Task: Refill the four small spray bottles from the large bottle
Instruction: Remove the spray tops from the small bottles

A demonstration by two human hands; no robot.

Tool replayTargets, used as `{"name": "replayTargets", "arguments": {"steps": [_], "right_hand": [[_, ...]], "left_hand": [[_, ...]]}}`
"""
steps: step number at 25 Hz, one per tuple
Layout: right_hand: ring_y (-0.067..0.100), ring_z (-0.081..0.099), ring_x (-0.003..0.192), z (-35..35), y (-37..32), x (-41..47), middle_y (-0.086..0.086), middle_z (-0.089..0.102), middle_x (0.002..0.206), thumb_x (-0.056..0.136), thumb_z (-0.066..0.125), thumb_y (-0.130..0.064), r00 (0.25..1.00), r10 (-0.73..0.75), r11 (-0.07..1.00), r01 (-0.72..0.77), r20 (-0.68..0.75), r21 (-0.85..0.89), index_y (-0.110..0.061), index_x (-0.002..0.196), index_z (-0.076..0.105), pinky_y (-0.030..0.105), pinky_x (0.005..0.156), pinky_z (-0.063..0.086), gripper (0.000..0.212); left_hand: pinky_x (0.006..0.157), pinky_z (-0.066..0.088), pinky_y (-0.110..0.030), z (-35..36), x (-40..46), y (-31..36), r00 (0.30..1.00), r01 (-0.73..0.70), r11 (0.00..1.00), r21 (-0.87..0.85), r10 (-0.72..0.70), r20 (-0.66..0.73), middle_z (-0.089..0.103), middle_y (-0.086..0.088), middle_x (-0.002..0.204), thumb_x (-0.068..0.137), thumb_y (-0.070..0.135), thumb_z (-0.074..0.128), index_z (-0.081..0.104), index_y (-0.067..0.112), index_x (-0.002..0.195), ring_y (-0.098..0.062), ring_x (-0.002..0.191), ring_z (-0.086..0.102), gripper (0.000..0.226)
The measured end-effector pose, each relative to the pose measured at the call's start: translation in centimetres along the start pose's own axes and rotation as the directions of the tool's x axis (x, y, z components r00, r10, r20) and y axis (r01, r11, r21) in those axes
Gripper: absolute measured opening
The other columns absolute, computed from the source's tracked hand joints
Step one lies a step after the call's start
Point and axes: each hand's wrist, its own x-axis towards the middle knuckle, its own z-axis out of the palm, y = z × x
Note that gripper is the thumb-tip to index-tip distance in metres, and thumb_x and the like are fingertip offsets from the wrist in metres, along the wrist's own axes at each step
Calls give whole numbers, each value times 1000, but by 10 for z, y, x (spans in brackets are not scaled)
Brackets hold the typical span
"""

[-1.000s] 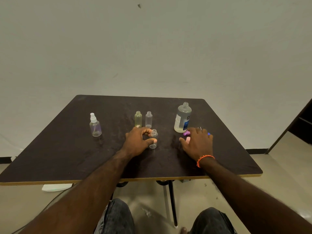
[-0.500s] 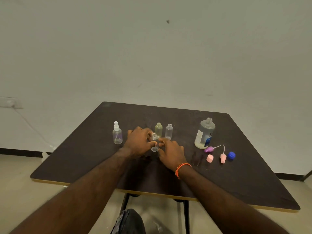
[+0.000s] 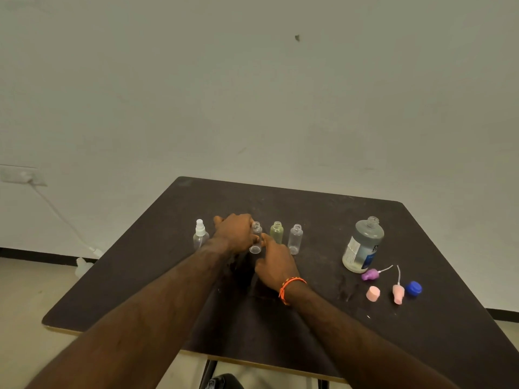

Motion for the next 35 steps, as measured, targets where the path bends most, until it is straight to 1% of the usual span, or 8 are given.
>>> {"name": "replayTargets", "arguments": {"steps": [4,8,11,16,19,25,30,35], "right_hand": [[25,65,88,-1,1,-1,4,66,105,74,51,-7,1000,11,1000,-11,5,-3,-28,124,50,44,78,59,54],[27,63,112,-7,1,-14,7,64,129,80,54,-6,998,49,999,-49,-35,15,-19,142,46,37,95,53,64],[29,62,115,-13,3,-27,5,65,128,79,52,-9,997,38,999,-39,-61,-6,-21,136,52,40,97,52,58],[25,64,108,-15,-2,-45,2,66,122,80,53,-15,998,-48,994,43,-52,-100,-29,130,54,42,91,55,52],[24,60,117,-4,-15,-43,3,61,131,83,54,-18,990,-138,982,138,13,-129,-25,138,49,40,98,51,55],[27,50,131,27,-55,-15,10,52,145,86,54,-9,975,-194,974,205,108,-98,-17,150,35,38,109,41,67],[36,48,133,49,-70,8,16,52,145,83,52,-8,982,-109,991,119,157,-56,-15,156,24,44,108,42,78],[31,59,121,39,-70,4,11,63,131,88,53,-9,987,-150,989,149,64,14,-14,144,44,44,100,49,57]], "left_hand": [[91,25,-44,4,3,0,1000,-4,1000,-1,4,14,70,5,101,91,44,69,63,26,109,-20,105,63,26],[102,26,-47,-6,0,-5,998,-61,998,-4,60,-17,64,6,127,84,43,72,47,26,142,-21,128,51,65],[108,21,-46,-33,-13,-17,987,-104,992,-67,95,-128,59,8,138,83,34,69,40,27,148,-19,140,39,72],[107,24,-46,-49,-50,-65,938,-21,977,-211,-54,-343,59,10,137,81,54,76,45,29,146,-17,138,41,77],[103,26,-46,-38,-75,-92,938,96,960,-262,-175,-300,59,10,138,75,63,79,47,29,145,-18,137,45,83],[92,25,-40,-5,-79,-118,943,231,930,-285,-286,-169,63,9,136,76,63,80,54,26,141,-18,132,52,79],[92,30,-41,10,-65,-126,963,179,940,-290,-228,-146,70,13,126,84,56,76,59,29,136,-15,121,61,61],[91,26,-40,9,-69,-111,974,58,941,-333,-127,-188,72,20,105,83,59,76,69,34,120,-3,104,64,45]]}}
